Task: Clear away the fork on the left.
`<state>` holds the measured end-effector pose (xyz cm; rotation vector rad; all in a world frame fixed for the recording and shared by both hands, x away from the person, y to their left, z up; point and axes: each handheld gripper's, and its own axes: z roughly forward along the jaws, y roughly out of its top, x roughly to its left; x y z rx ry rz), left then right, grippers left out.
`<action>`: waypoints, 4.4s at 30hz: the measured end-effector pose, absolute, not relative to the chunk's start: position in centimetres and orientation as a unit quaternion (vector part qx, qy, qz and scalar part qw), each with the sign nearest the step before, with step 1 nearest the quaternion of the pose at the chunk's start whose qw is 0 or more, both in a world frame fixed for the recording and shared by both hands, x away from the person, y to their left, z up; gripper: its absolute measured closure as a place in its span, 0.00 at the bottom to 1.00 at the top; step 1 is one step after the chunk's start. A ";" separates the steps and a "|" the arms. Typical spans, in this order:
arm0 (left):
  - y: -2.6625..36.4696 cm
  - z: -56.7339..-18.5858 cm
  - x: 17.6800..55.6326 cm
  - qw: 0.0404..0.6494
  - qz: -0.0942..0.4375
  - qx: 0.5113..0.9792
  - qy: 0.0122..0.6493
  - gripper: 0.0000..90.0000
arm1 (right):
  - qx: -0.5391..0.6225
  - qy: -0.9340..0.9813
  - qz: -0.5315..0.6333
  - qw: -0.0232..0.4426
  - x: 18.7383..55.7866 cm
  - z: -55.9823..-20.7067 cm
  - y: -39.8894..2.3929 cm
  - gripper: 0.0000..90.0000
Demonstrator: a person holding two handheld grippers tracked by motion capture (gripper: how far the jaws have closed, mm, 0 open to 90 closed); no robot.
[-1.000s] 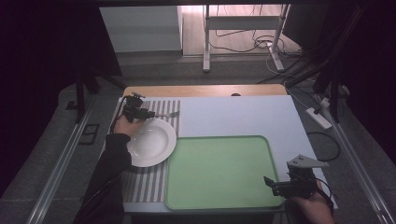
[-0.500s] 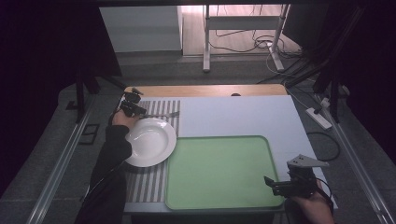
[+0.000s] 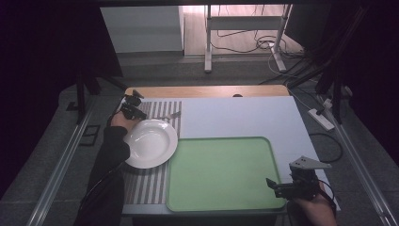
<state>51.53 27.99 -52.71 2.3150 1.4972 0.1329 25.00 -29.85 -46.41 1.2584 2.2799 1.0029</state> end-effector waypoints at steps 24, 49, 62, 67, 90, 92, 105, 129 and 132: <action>28.0 -51.7 51.5 0.234 0.045 0.816 0.527 0.69 | 0.443 0.807 0.349 0.172 25.1 -46.4 -29.8 0.00; 21.1 -53.4 54.4 0.200 0.030 0.854 0.479 0.00 | 0.442 0.807 0.353 0.169 25.1 -46.4 -29.9 0.00; 22.1 -52.9 54.2 0.168 0.055 0.875 0.451 0.25 | 0.441 0.810 0.349 0.166 25.1 -46.5 -29.8 0.00; 23.5 -52.6 53.4 0.179 0.058 0.876 0.444 0.52 | 0.442 0.810 0.348 0.166 25.1 -46.5 -29.8 0.00; 24.6 -52.3 53.4 0.212 0.013 0.867 0.451 0.94 | 0.442 0.810 0.346 0.166 25.1 -46.5 -29.8 0.00; 24.0 -52.2 53.6 0.219 0.012 0.867 0.447 0.94 | 0.443 0.810 0.346 0.166 25.1 -46.5 -29.8 0.00; 19.9 -51.0 53.9 0.236 0.007 0.882 0.408 0.94 | 0.441 0.810 0.349 0.167 25.1 -46.5 -29.8 0.00; 12.2 -49.9 51.3 0.238 0.000 0.906 0.350 0.94 | 0.439 0.811 0.348 0.168 25.0 -46.5 -29.8 0.00; 11.2 -49.8 50.7 0.238 -0.002 0.908 0.346 0.94 | 0.439 0.811 0.348 0.168 25.0 -46.5 -29.8 0.00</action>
